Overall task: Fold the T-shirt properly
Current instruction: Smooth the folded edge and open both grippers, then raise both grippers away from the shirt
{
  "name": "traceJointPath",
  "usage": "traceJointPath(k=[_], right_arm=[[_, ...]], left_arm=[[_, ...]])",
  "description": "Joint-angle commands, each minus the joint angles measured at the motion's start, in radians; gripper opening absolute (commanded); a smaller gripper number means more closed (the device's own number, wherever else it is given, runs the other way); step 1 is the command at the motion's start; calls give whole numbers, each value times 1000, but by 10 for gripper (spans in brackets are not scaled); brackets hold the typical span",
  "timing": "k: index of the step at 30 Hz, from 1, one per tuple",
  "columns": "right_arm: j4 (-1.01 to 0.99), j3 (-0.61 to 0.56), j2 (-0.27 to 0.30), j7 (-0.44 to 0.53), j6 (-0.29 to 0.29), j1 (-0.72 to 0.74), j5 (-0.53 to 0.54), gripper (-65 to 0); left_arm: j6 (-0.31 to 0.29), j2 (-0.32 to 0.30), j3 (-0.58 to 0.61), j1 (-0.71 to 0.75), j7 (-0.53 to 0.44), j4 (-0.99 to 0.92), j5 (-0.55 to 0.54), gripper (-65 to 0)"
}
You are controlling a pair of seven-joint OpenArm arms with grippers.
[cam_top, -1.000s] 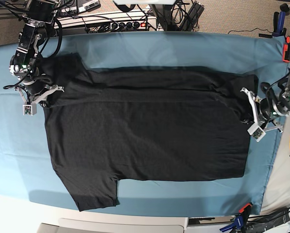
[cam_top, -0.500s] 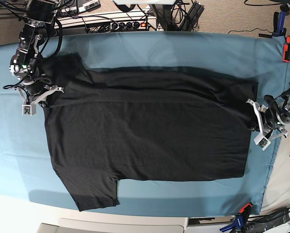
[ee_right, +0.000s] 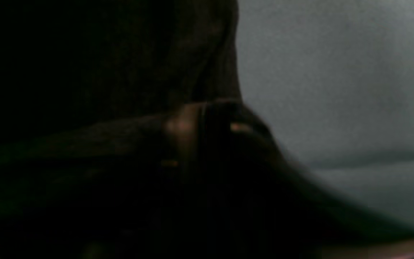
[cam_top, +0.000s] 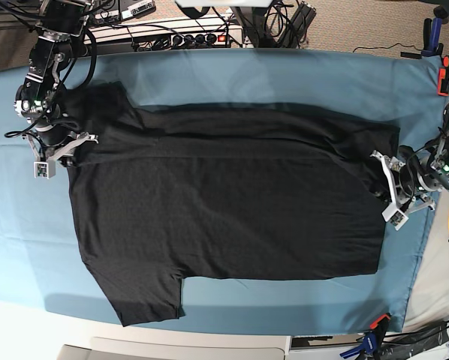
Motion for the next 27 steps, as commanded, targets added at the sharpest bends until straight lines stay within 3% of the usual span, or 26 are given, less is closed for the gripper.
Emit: traceJointPath(k=[1,8,14,18,21,27], right_arm=[[16,7,17,32,-4,13,7,-348],[29,46,17,44,-4,14,-2,-344],[105,242,18,30,-3,14,24,-344],[116,362,18,-28,9,12,133,-344],[116,420,19,-90,66,-10,240,-344],[117,511,31,-186,146,-127,457,-344]], left_arm=[[11,-23,-12,-22,-14,10,2,-430],[113,-29,-13,-23,-14,11,19,-430],[120,-61,-15,-27,-15,11,19,-430],[120,-72,-18,-29,-13,11,19,-430],[119,-71,-59,-27,13,12,6,-430],[115,-72,-279,-27,126,12,-110,-430]])
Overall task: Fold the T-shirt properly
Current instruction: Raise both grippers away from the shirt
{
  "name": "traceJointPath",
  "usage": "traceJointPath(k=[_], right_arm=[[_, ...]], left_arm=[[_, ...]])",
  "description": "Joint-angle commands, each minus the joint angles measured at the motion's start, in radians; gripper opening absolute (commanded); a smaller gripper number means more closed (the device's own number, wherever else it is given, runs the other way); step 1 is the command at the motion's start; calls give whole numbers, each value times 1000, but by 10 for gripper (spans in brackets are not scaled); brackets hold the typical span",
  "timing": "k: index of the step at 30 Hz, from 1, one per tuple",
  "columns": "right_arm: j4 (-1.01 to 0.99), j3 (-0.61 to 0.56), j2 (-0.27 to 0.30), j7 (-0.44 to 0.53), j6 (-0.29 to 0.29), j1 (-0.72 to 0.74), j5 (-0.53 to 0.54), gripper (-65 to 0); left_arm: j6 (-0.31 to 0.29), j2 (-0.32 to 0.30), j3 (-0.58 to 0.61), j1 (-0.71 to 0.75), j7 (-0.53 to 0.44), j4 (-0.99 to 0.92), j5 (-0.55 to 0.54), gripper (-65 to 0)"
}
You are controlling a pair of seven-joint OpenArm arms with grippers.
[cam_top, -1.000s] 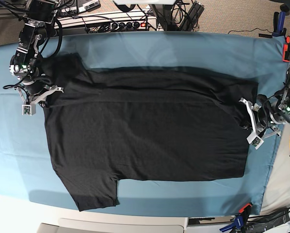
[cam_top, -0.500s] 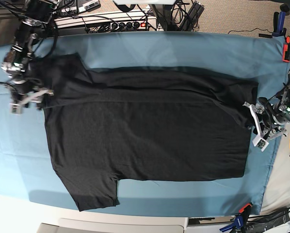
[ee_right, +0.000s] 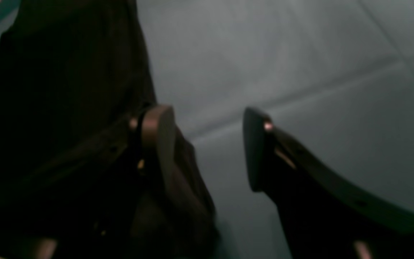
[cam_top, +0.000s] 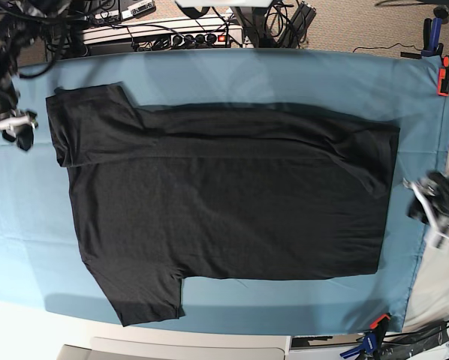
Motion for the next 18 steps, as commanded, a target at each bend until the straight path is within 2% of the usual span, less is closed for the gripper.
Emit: traceJointPath(k=[1,6,12,14,18], right_arm=[[19,23,29,14,14,-18,30,-344],[19,98,29,-1,52,-138,102,-344],[19,140,20,-29,69,-198,153,-344],[19,137,-7,-32,69,-203,154,-344],[19,137,-97,-35,73,-203,184,-344]], left_arm=[[-13,-26,-53,-21,-1,11,-32,-430],[-54,-29,-208,-13,37,11,-110,-430],[-64,-27,-232,-3,35,11,-130,-430],[-80,-27,-232,15,34,12,-139,-430],[-80,-18,-232,57,28,11,-146,-430]])
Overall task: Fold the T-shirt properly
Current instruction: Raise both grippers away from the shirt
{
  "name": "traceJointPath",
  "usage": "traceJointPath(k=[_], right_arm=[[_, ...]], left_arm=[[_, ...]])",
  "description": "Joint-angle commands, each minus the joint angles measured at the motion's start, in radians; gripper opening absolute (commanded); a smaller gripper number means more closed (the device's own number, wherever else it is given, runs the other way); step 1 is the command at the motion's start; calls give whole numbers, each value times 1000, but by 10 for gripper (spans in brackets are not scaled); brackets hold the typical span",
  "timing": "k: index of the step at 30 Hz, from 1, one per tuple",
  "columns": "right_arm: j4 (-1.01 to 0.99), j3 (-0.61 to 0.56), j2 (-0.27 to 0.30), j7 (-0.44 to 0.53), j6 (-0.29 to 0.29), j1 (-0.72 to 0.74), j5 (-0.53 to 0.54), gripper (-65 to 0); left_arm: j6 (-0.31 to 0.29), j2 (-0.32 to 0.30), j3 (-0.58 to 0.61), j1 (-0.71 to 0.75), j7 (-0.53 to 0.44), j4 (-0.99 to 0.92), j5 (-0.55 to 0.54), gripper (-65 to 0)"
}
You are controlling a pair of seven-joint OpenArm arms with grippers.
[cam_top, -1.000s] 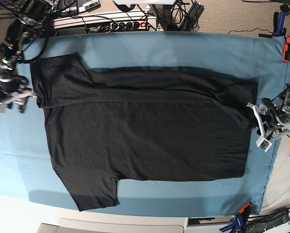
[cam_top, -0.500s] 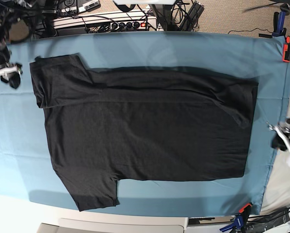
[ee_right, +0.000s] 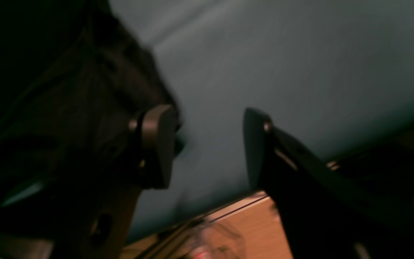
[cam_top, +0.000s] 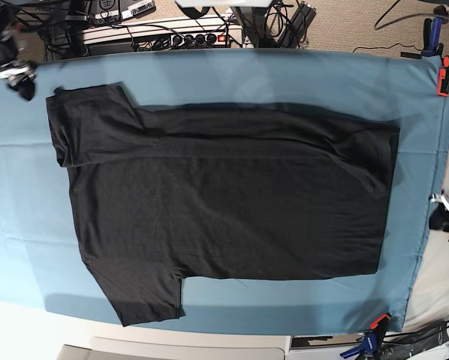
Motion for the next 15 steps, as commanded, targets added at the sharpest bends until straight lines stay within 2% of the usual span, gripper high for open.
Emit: traceJointPath(k=[1,5,11,15], right_arm=[[18,7,8,22,19,-3,29,-344],[18,7,-25,34,39,0,35,-344],[0,2,-34,36,39,47,24,-344],[-56,-46,-35,35,39,87,24,-344]], left_arm=[[-4,-26,-12,-13,-33,12,-11,-430],[-29,-26,-12,-2,-37,12,-11,-430],[-29,-26,-12,-2,-45,12,-26,-430],[-29,-26,-12,-2,-45,12,-26,-430]])
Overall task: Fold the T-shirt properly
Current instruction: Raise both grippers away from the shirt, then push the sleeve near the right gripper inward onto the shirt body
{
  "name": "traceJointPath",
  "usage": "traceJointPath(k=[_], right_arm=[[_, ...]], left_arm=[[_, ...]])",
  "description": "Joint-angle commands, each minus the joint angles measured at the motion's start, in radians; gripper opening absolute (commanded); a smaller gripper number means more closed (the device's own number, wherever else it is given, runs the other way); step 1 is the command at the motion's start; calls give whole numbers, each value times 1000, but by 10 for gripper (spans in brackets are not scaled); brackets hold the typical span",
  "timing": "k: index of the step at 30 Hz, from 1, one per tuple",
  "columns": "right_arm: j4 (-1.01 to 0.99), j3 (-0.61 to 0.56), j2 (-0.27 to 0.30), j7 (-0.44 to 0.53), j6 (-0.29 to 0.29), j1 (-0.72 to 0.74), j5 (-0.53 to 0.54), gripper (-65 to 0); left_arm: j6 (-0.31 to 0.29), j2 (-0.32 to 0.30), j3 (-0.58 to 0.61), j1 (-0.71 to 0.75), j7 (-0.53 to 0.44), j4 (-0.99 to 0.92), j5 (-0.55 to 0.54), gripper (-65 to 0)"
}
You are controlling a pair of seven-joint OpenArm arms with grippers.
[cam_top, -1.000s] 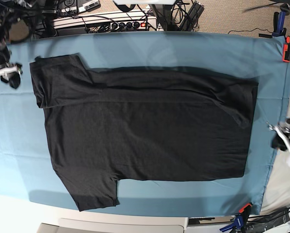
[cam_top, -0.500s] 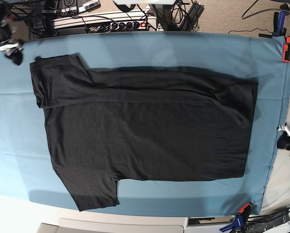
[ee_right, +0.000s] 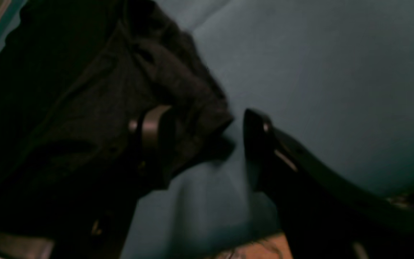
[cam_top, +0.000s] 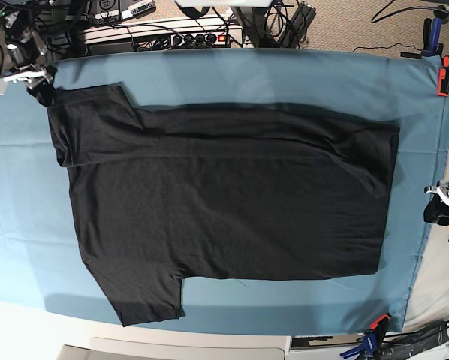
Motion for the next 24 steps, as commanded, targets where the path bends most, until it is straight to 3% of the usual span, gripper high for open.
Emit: traceJointPath(k=[1,7,12,18,24], right_arm=[[-1,-11,14,19,7,8,19,-344],[-32,-73,2,18,7,21,30,-349],[-30,-72,-15,-14,8,21,50,-518],[-30,-72,-19,-47,25,10,124,-528],[-9,-72,-20,-92,59,2,190,-602]], left_arm=[[0,-30,-12,-22,-23,12,-17,-430],[0,-30,-12,-22,-23,12,-17,-430],[0,-30,-12,-22,-23,12,-9,-430],[0,-31,-12,-22,-23,12,-9,-430],[0,-31,-12,-22,-23,12,-9,-430]])
